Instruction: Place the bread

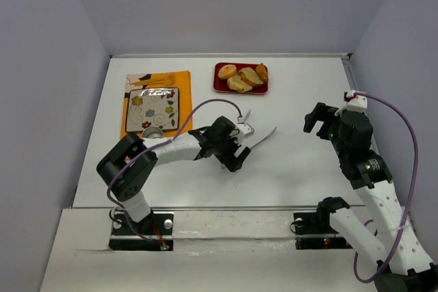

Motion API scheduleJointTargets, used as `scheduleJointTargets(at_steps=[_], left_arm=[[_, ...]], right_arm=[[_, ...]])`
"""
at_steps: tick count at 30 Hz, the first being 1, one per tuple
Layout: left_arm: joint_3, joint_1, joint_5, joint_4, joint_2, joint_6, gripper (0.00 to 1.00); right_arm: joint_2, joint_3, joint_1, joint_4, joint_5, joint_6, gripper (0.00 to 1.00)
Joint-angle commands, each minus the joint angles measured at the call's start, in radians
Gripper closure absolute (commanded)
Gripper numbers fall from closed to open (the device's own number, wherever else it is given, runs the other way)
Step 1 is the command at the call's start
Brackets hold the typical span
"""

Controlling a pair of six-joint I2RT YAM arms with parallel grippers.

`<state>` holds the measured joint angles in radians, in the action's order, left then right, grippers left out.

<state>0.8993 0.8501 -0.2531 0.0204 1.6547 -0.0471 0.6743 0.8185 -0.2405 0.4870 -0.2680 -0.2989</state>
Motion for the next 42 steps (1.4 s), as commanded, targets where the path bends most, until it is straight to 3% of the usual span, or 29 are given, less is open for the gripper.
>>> scheduleJointTargets(at_steps=[1,9,16,23,27,30,35,42], left_arm=[[0.061,0.02,0.044,0.036,0.052,-0.007,0.01],[0.209,0.03,0.314,0.11,0.174,0.007,0.01],[0.257,0.033,0.334,0.116,0.244,-0.013,0.01],[0.256,0.044,0.266,0.064,0.26,-0.037,0.12],[0.277,0.046,0.258,0.055,0.254,-0.04,0.29],[0.288,0.046,0.275,0.073,0.215,-0.037,0.32],[0.293,0.046,0.348,0.082,0.062,-0.002,0.48],[0.342,0.046,0.393,0.095,-0.091,0.041,0.45]], right_arm=[[-0.016,0.018,0.001,-0.014,0.001,0.003,0.0],[-0.035,0.016,0.001,-0.013,-0.013,0.0,0.0],[-0.044,0.016,0.001,-0.013,-0.03,0.0,0.0],[-0.048,0.016,0.001,-0.013,-0.028,-0.003,0.0],[-0.056,0.013,0.001,-0.013,-0.027,-0.003,0.0],[-0.07,0.01,0.001,-0.014,-0.025,-0.006,0.0],[-0.087,0.007,0.001,-0.014,-0.02,-0.011,0.0],[-0.102,0.002,0.001,-0.013,-0.019,-0.011,0.0]])
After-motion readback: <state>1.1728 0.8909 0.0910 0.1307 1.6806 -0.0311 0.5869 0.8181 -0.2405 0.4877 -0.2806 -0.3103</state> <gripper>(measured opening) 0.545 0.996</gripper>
